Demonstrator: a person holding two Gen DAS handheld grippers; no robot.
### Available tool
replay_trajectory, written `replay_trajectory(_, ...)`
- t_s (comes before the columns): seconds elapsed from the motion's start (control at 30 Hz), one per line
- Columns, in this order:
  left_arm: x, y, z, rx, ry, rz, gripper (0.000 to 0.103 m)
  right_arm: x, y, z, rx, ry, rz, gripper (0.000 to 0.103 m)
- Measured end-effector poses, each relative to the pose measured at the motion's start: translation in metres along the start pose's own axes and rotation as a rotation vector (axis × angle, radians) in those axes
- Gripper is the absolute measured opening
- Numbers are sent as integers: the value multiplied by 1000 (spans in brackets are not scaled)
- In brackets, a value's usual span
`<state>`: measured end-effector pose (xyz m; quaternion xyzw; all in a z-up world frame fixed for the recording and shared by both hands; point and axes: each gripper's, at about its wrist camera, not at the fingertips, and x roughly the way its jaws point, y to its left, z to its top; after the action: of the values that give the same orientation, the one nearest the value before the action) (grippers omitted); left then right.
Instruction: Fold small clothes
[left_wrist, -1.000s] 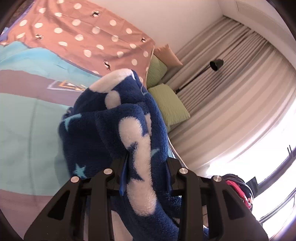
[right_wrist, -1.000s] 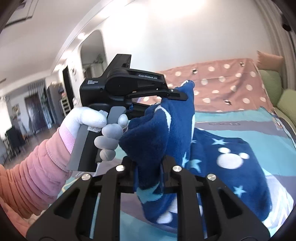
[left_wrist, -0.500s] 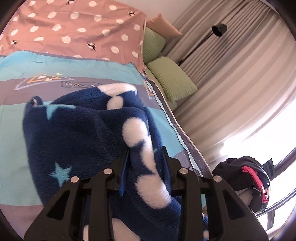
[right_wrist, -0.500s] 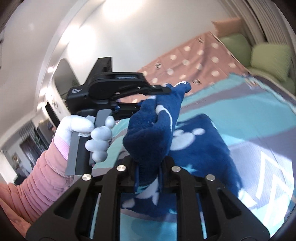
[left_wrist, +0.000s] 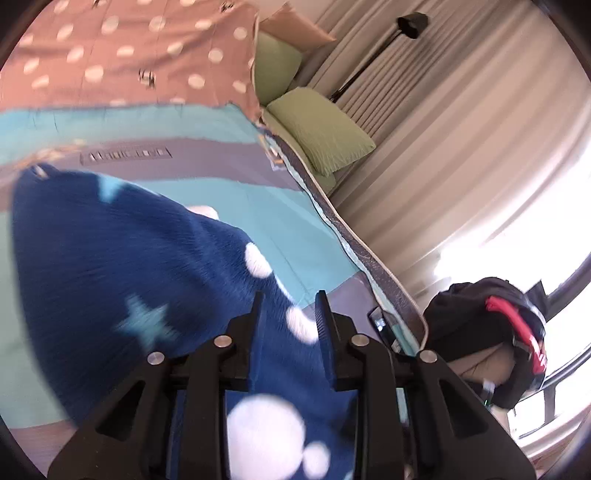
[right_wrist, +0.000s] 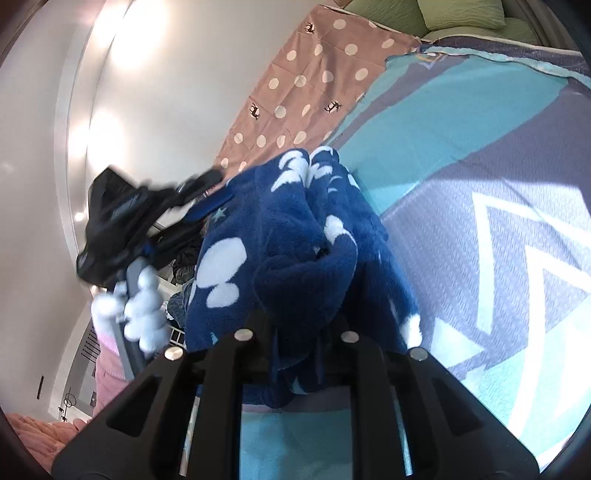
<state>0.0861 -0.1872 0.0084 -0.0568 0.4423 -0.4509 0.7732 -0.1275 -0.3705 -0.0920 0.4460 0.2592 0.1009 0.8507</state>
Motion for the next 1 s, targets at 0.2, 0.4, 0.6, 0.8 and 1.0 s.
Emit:
replay_trajectory(0.2, -29, 10, -38, 166, 16, 131, 41, 7, -15, 0, 46, 47, -26, 32)
replay_trajectory(0.4, 10, -3, -73, 407, 43, 356, 46, -19, -10, 4, 15, 0, -134, 41)
replay_trajectory(0.6, 24, -1, -59, 392, 82, 310, 47, -43, 15, 13, -97, -92, -201, 20)
replay_trajectory(0.8, 29, 0, -62, 391, 86, 294, 47, -3, 41, 12, -190, 5, -188, 16)
replay_trajectory(1.0, 40, -3, -71, 447, 54, 304, 48, 21, -30, 6, 10, 57, -137, 0)
